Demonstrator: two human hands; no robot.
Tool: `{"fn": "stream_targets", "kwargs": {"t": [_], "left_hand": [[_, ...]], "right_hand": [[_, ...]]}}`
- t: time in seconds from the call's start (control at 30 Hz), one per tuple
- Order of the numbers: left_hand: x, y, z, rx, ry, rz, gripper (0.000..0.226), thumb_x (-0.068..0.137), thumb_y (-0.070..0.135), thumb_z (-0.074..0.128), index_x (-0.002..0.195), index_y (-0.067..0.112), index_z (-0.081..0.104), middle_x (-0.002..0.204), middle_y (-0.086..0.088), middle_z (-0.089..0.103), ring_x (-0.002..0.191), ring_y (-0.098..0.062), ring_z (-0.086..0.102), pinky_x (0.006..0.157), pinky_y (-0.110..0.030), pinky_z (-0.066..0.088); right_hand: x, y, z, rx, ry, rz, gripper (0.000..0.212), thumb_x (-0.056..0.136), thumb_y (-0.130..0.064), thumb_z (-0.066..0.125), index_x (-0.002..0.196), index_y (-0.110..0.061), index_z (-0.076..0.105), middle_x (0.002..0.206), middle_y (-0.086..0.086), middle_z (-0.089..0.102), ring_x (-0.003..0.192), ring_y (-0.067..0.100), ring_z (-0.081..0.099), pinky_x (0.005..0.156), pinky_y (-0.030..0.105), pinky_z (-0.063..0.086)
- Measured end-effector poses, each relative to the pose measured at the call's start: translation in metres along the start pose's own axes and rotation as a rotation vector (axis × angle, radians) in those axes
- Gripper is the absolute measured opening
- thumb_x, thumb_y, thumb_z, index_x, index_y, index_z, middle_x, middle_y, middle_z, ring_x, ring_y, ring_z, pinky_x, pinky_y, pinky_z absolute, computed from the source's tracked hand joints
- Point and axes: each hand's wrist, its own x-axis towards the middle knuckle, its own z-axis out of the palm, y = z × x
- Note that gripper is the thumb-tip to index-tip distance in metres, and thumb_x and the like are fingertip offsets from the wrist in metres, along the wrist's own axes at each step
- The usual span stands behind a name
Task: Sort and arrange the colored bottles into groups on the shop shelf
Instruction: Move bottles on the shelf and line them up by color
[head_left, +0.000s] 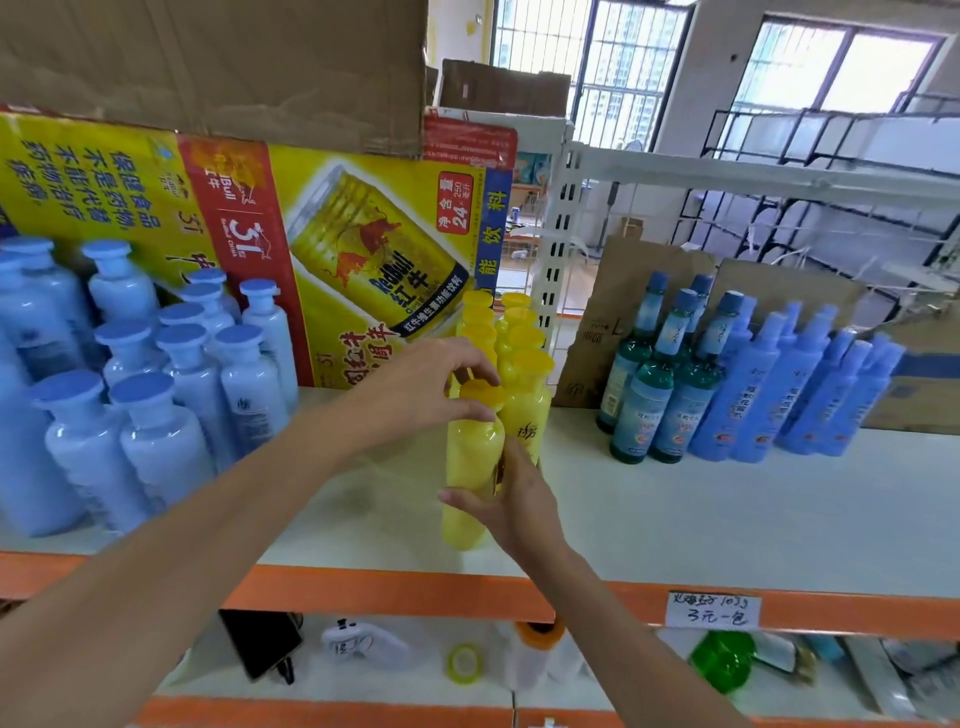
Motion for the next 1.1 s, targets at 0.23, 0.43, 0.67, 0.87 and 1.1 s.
{"fn": "stream_targets", "kwargs": {"t": [0.23,0.43,0.67,0.87,1.1], "left_hand": [[0.002,-0.005,-0.005,-0.082,-0.089,0.014,0.029,0.078,0.02,0.071,0.105,0.029,0.062,0.106,0.01,0.059,0.101,-0.01,0.054,0.087,-0.023,0.043],[0.004,-0.005,-0.006,-0.105,-0.08,0.026,0.025,0.082,0.03,0.065,0.107,0.031,0.061,0.118,0.011,0.056,0.113,-0.006,0.048,0.094,-0.023,0.035],[0.015,-0.009,0.003,-0.042,-0.102,-0.026,0.044,0.094,0.038,0.037,0.136,0.024,0.041,0.149,0.005,0.03,0.139,-0.009,0.018,0.111,-0.028,0.015],[0.018,-0.018,0.013,0.018,-0.199,-0.042,0.048,0.098,0.033,0.032,0.144,0.022,0.025,0.154,0.006,0.015,0.142,-0.008,0.003,0.112,-0.025,0.002],[0.019,-0.02,0.018,0.062,-0.177,-0.047,0.047,0.099,0.033,0.026,0.144,0.021,0.022,0.155,0.004,0.013,0.143,-0.011,0.003,0.114,-0.029,0.003]], "right_hand": [[-0.005,0.019,-0.005,0.153,-0.204,0.072,0.063,0.073,-0.029,0.077,0.124,-0.019,0.041,0.11,-0.005,0.06,0.101,0.015,0.058,0.088,0.037,0.049],[-0.01,0.019,0.009,0.161,-0.129,0.12,0.063,0.07,-0.028,0.079,0.123,-0.023,0.045,0.111,-0.007,0.062,0.101,0.012,0.057,0.088,0.033,0.049],[-0.014,0.01,0.027,0.071,0.051,0.146,0.068,0.067,-0.04,0.077,0.122,-0.021,0.041,0.122,-0.003,0.056,0.106,0.019,0.057,0.086,0.039,0.05],[-0.012,0.007,0.028,0.016,0.096,0.144,0.067,0.07,-0.039,0.076,0.122,-0.016,0.04,0.125,-0.001,0.053,0.106,0.022,0.057,0.084,0.034,0.047],[-0.015,0.004,0.028,0.028,0.121,0.167,0.07,0.075,-0.036,0.074,0.13,-0.012,0.038,0.11,0.006,0.065,0.1,0.026,0.061,0.082,0.036,0.049]]}}
